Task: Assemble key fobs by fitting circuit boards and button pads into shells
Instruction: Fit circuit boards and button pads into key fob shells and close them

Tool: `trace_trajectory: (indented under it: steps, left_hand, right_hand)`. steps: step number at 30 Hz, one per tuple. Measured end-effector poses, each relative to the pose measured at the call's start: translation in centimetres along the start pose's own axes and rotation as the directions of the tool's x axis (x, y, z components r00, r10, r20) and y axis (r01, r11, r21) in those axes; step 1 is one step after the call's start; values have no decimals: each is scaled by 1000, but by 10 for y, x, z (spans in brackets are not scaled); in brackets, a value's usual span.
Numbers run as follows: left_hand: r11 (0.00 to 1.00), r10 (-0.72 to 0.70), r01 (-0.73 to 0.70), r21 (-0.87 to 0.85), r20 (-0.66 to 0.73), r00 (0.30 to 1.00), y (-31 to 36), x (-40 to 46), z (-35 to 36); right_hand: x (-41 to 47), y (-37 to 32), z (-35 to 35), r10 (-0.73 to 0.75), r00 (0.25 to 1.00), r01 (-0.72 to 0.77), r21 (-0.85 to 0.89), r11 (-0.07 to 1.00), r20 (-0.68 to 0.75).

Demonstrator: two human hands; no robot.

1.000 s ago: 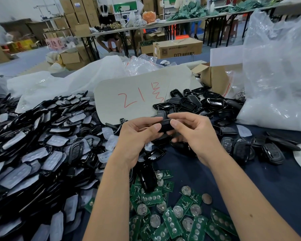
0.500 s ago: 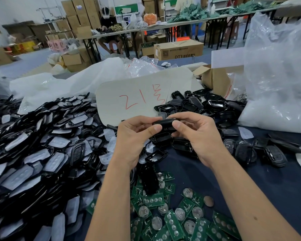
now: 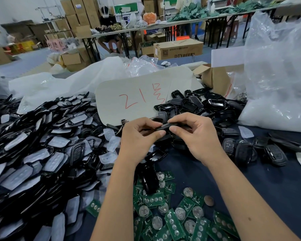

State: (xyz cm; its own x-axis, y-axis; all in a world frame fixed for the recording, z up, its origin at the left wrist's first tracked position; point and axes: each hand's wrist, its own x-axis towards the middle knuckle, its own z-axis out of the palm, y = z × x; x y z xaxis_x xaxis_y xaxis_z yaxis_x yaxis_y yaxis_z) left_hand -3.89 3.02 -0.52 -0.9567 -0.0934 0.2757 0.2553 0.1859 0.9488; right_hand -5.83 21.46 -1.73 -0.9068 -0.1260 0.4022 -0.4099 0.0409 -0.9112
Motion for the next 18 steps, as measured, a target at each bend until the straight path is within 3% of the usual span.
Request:
trace_trajectory:
  steps: [6,11,15,18]
  left_hand:
    - [985,41,-47,166,34,999,-1,1,5]
    - [979,-59,29,203,144,988,-5,2,-5]
    - [988,-146,134,80,166,975,-4,0,-3]
    - [948,-236,265,-177,167,957,1,-1,2]
  right_hand:
    - [-1,2,3,-10,998,17,-98,995,70]
    - [-1,5,0,57,990,-40,-129,991,132]
    - [-1,2,1,45,995,-38,-75,996,87]
    - [1,0,-1,116,993,-116,105,988,3]
